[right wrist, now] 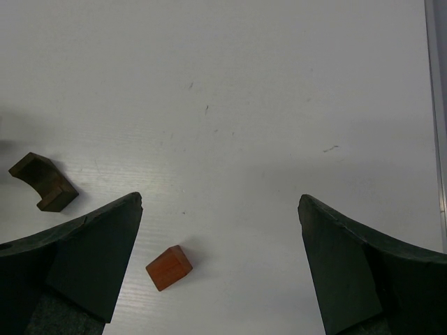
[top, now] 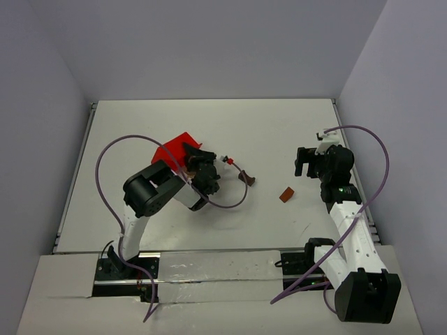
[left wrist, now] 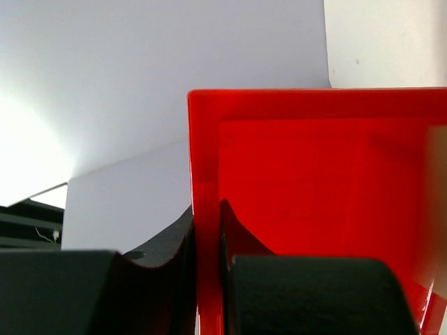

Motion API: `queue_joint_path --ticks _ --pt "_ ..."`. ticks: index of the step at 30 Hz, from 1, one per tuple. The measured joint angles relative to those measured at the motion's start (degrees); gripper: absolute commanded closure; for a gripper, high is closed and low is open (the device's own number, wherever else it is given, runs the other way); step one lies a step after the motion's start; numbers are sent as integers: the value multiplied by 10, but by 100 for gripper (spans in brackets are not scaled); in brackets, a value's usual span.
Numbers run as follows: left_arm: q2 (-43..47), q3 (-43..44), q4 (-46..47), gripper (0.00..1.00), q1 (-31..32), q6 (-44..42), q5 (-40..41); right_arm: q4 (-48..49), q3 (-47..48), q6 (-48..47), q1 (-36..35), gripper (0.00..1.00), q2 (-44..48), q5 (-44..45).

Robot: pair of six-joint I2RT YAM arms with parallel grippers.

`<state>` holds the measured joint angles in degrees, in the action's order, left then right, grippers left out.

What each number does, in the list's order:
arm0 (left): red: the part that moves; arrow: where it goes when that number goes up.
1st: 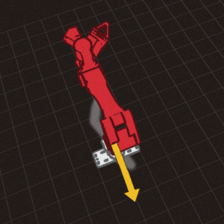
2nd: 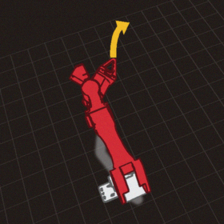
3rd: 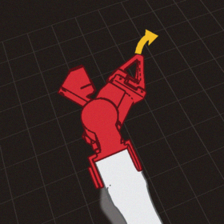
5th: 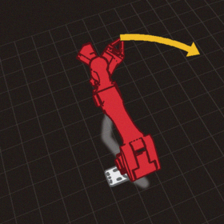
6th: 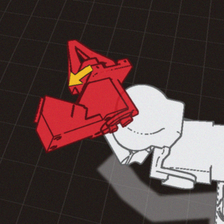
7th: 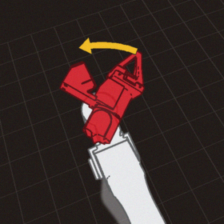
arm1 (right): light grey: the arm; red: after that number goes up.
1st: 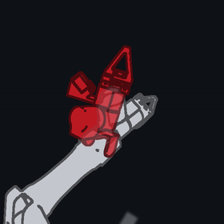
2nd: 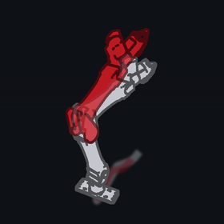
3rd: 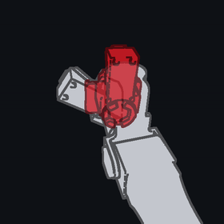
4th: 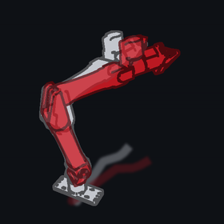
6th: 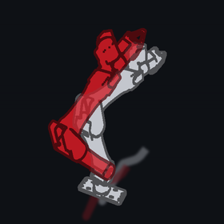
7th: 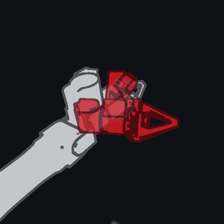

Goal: Build the wood block tower

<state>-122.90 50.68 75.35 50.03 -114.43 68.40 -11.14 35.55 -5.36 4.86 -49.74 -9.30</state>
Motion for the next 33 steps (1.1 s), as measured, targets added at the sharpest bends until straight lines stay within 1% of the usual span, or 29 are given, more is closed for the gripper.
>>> queue_joint_path --ticks 4,8,12,17,19,20,22,23,24,26,27,28,29,31,33 --pt "12 -1 1 100 -18 0 2 0 0 0 0 0 2 -1" --pt "14 3 -2 100 -18 0 1 -1 0 0 0 0 1 -1" --pt "15 24 -1 100 -47 0 0 0 0 0 0 0 5 0" --pt "34 26 -7 100 -82 0 13 -1 0 0 0 0 4 -2" --pt "64 26 -15 100 -97 40 24 -1 0 0 0 0 4 -2" --pt "92 29 -54 100 -108 83 29 -1 0 0 0 0 4 -2" --pt "149 45 -181 100 -125 208 36 -1 0 0 0 0 4 -3" --pt "172 71 -282 100 -134 300 37 -1 0 0 0 0 4 -2" --pt "187 118 -399 100 -142 397 26 -1 0 0 0 0 4 -3" --pt "194 235 -632 100 -159 591 -22 -1 0 0 0 0 4 -4" --pt "192 287 -726 100 -167 672 -52 -1 0 0 0 0 3 -4" --pt "193 325 -800 100 -175 743 -86 -1 0 0 0 0 2 -5" --pt "197 346 -857 100 -183 798 -115 -1 0 0 0 0 2 -6" --pt "208 363 -960 100 -202 887 -174 -1 0 0 0 0 1 -7" --pt "212 367 -1047 100 -237 949 -260 -3 0 0 0 0 1 -9"
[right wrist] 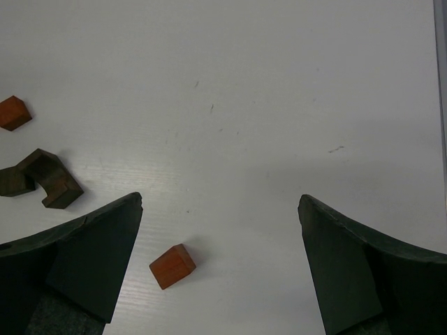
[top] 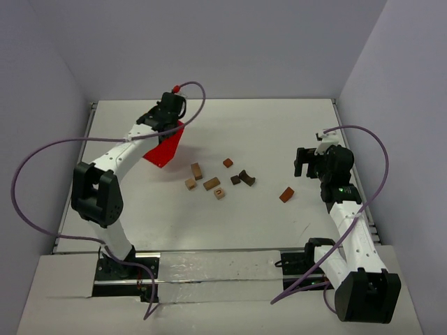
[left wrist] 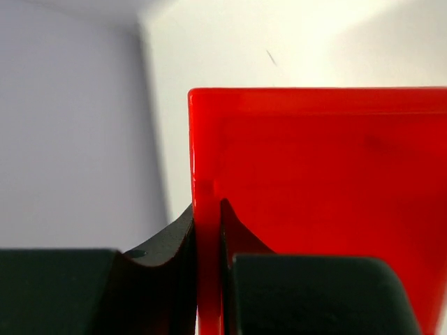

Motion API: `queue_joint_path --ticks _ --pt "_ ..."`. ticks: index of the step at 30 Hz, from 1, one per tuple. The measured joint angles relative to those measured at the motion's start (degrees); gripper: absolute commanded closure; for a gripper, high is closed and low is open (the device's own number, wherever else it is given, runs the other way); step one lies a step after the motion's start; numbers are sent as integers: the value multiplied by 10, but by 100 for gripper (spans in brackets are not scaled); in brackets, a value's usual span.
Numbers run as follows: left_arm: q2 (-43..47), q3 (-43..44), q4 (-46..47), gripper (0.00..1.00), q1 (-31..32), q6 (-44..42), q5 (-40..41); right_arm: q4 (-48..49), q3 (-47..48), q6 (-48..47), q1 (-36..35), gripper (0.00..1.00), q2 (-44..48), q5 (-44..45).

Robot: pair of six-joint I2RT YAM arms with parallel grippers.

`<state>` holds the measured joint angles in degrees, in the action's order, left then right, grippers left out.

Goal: Build the wood block tower

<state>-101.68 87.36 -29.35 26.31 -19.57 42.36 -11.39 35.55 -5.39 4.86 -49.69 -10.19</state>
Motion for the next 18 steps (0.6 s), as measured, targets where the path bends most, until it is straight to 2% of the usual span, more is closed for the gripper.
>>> queue_joint_path --ticks 3,7,13,18 --pt "0 0 -90 100 -71 54 -122 -2 0 -1 0 0 0 -6" --pt "14 0 -139 100 -187 70 -277 -3 0 -6 0 0 -1 -19" --pt "28 0 -148 100 -329 52 -431 -10 0 -16 0 0 -9 -40" --pt "8 -2 -144 100 -439 11 -493 -15 0 -21 0 0 -9 -50"
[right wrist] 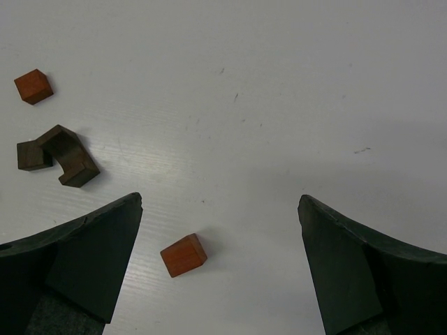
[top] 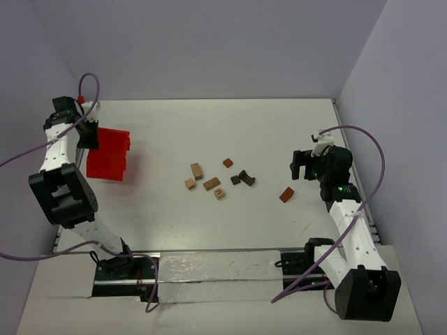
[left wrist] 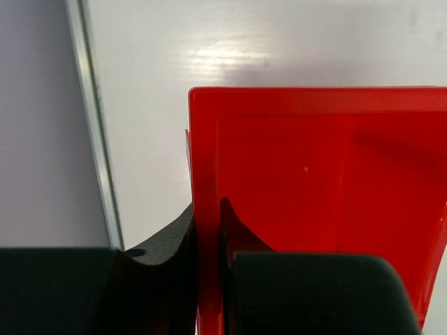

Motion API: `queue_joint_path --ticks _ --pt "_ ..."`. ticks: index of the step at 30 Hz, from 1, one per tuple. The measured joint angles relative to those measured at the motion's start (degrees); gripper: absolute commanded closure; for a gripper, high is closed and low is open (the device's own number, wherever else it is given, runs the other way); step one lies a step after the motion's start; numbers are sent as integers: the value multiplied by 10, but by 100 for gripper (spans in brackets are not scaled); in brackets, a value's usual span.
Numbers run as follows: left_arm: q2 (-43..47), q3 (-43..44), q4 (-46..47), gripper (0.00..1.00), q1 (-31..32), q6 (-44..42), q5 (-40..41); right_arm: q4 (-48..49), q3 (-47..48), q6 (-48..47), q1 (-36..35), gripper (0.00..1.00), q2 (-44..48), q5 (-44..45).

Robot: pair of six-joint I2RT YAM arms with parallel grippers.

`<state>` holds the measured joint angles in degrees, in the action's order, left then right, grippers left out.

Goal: Build the wood block tower

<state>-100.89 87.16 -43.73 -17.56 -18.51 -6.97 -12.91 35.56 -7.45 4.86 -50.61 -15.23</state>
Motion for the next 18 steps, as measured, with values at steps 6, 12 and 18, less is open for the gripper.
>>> queue_joint_path --ticks 6,12,18 --pt "-54 -3 6 100 -59 -30 -43 -1 0 -1 0 0 -2 -5" --pt "-88 -20 28 100 -84 -38 -49 -2 0 -2 0 0 -3 -5" --pt "-104 -26 56 100 -109 -38 -55 -2 0 -5 0 0 -2 -5"
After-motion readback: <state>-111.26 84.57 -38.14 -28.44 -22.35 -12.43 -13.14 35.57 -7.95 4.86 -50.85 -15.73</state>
